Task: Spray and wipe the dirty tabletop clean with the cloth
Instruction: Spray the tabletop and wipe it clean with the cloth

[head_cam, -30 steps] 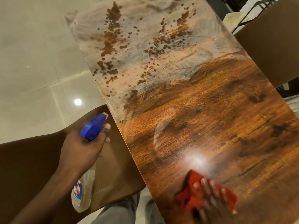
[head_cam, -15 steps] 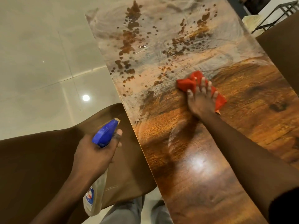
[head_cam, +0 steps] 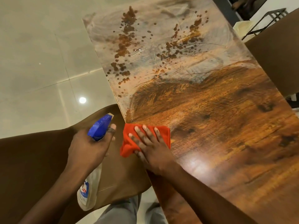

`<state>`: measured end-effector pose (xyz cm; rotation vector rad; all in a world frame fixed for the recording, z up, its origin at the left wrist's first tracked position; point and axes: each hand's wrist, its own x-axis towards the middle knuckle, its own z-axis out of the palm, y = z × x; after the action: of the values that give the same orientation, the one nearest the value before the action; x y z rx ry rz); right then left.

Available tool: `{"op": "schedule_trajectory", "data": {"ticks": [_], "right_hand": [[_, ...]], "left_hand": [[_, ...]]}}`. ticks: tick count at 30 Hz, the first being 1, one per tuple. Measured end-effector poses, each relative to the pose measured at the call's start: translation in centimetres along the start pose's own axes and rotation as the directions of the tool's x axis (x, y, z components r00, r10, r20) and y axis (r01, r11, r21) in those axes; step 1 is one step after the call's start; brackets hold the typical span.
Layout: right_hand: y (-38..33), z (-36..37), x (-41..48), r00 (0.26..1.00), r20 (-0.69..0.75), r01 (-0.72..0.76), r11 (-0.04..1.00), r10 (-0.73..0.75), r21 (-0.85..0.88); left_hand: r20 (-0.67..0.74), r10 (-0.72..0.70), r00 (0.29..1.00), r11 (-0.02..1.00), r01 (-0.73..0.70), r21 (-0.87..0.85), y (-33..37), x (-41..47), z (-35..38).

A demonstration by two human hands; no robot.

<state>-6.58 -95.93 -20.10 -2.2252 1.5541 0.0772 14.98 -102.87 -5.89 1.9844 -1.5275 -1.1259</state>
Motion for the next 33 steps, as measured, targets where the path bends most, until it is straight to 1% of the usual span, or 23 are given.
{"op": "schedule_trajectory", "data": {"ticks": [2, 4, 6, 8, 10, 12, 14, 15, 18, 20, 24, 28, 31, 33], "right_hand": [[-0.8, 2.6, -5.9, 0.999, -0.041, 0.004, 1.0, -0.005, -0.031], [-1.0, 5.2, -12.2, 0.999, -0.048, -0.007, 0.997, 0.003, -0.077], [-0.8, 7.1, -18.2, 1.0, -0.025, 0.002, 0.98, -0.007, -0.201], [0.0, 8.6, -22.9, 0.998, -0.008, 0.056, 0.922, -0.064, -0.384], [0.7, 9.1, -24.9, 0.997, 0.015, 0.079, 0.874, -0.082, -0.479], [1.1, 8.9, -24.6, 0.994, 0.078, 0.104, 0.886, -0.077, -0.452], [0.7, 7.7, -22.3, 0.989, 0.129, 0.11, 0.928, -0.068, -0.357], [0.4, 6.9, -20.6, 0.99, 0.131, 0.088, 0.951, -0.05, -0.296], [-0.4, 4.2, -13.4, 0.997, 0.074, -0.03, 0.997, 0.035, -0.075], [-0.8, 2.2, -7.3, 0.998, 0.041, -0.058, 0.998, 0.057, 0.009], [-0.7, -1.9, 5.3, 0.996, 0.049, -0.081, 0.996, 0.079, 0.038], [-0.1, -5.6, 15.2, 0.994, 0.065, -0.097, 0.994, 0.093, 0.052], [0.0, -7.6, 19.4, 0.991, 0.077, -0.116, 0.991, 0.111, 0.067], [-0.2, -7.8, 19.9, 0.989, 0.09, -0.124, 0.99, 0.118, 0.061]], "left_hand": [[0.013, 0.014, 1.0, 1.0, -0.013, -0.01, 0.2, -0.1, 0.3], [0.02, 0.016, 1.0, 0.999, -0.015, -0.034, 0.2, -0.1, 0.7], [0.036, 0.016, 0.999, 0.999, -0.015, -0.035, 0.0, -0.1, 1.2], [0.057, 0.022, 0.998, 0.999, -0.02, -0.032, -0.1, -0.2, 1.7], [0.071, 0.035, 0.997, 0.998, -0.031, -0.053, -0.2, -0.3, 2.1], [0.077, 0.04, 0.996, 0.997, -0.035, -0.066, -0.2, -0.4, 2.3], [0.074, 0.036, 0.997, 0.997, -0.03, -0.077, -0.1, -0.4, 2.3], [0.072, 0.035, 0.997, 0.996, -0.029, -0.081, -0.1, -0.3, 2.3], [0.077, 0.028, 0.997, 0.997, -0.023, -0.072, -0.3, 0.1, 2.2], [0.076, 0.014, 0.997, 0.999, -0.01, -0.049, -0.3, 0.4, 1.9], [0.034, -0.018, 0.999, 0.999, 0.02, -0.032, -0.1, 1.4, 1.1], [0.024, -0.031, 0.999, 0.998, 0.032, -0.048, 0.5, 2.1, 0.4], [0.023, -0.019, 1.0, 0.999, 0.02, -0.039, 0.7, 2.5, 0.2], [0.017, 0.007, 1.0, 1.0, -0.007, -0.02, 1.0, 2.6, 0.2]]}}
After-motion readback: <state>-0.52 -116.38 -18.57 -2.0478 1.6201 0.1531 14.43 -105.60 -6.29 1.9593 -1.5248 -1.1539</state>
